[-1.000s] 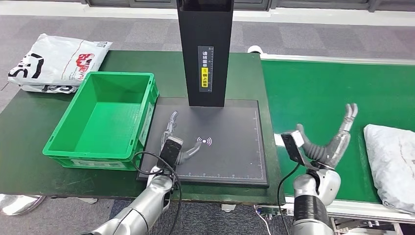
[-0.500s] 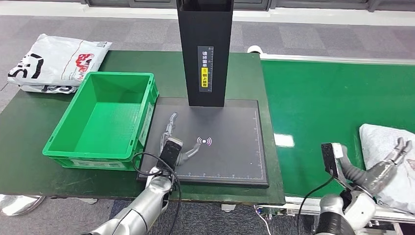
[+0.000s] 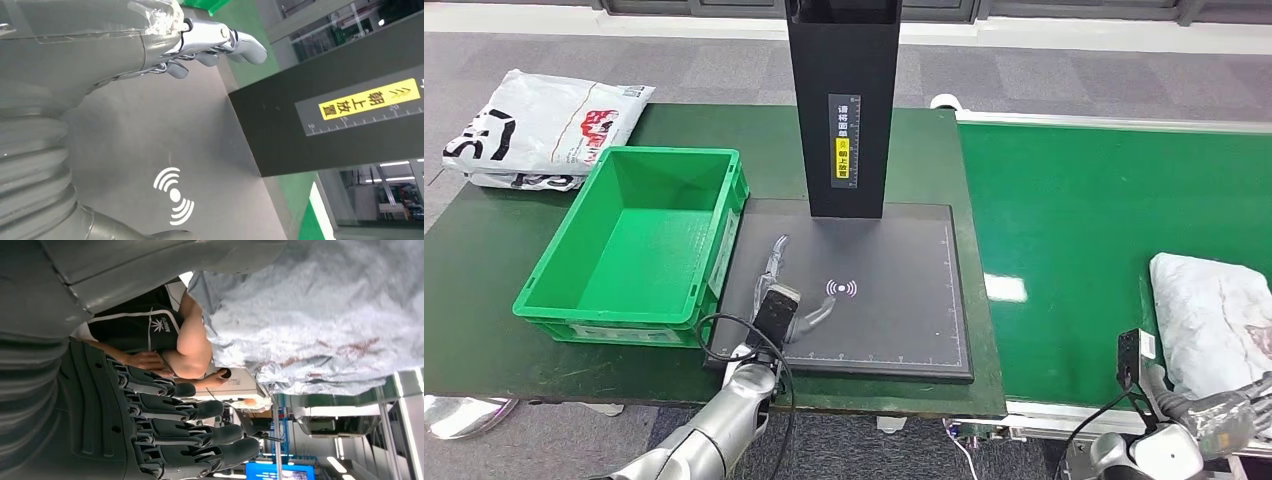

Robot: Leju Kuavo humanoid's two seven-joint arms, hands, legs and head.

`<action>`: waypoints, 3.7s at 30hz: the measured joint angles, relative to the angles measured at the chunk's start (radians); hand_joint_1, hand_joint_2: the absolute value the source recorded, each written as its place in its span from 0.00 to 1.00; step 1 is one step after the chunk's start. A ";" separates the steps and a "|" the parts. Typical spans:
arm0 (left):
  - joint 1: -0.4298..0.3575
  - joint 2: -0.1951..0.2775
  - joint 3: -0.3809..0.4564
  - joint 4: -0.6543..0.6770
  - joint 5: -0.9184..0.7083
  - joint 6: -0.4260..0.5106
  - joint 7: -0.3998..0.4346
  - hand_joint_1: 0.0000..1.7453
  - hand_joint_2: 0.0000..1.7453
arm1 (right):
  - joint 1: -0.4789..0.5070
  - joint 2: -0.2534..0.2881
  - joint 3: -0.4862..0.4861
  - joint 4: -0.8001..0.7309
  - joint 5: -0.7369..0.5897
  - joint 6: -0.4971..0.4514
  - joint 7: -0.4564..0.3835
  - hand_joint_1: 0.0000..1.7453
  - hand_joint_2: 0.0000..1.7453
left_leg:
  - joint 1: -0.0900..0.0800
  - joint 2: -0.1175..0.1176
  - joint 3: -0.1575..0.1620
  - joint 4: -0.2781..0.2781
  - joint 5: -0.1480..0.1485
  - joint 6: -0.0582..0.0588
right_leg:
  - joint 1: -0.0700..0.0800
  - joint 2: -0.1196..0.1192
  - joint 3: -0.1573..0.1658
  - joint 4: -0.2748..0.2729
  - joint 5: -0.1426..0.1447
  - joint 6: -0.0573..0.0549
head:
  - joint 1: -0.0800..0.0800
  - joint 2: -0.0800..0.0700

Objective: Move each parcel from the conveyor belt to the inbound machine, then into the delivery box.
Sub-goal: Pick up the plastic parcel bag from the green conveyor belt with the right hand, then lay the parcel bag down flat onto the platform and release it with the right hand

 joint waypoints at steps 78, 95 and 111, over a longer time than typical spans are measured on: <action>-0.012 0.020 0.001 0.041 0.032 0.009 0.000 0.00 1.00 | -0.180 -0.087 0.218 0.339 -0.119 0.153 -0.127 1.00 1.00 | 0.000 0.000 0.001 0.000 0.000 0.000 | 0.000 0.001 0.002 0.001 0.000 0.000 | 0.000 0.000; -0.014 0.047 0.032 0.012 -0.006 0.072 0.000 0.00 1.00 | -0.197 0.048 0.156 0.023 -0.391 0.001 -0.708 1.00 1.00 | 0.000 0.000 -0.001 0.000 0.002 -0.001 | 0.000 0.001 -0.002 0.003 0.001 0.000 | 0.000 0.000; -0.126 0.089 0.086 -0.001 -0.125 0.040 0.047 0.00 1.00 | -0.146 0.228 0.723 -0.317 -0.534 0.092 -0.538 1.00 1.00 | 0.001 0.000 0.000 -0.001 0.005 -0.006 | 0.001 0.000 -0.004 0.007 0.000 -0.004 | 0.000 0.000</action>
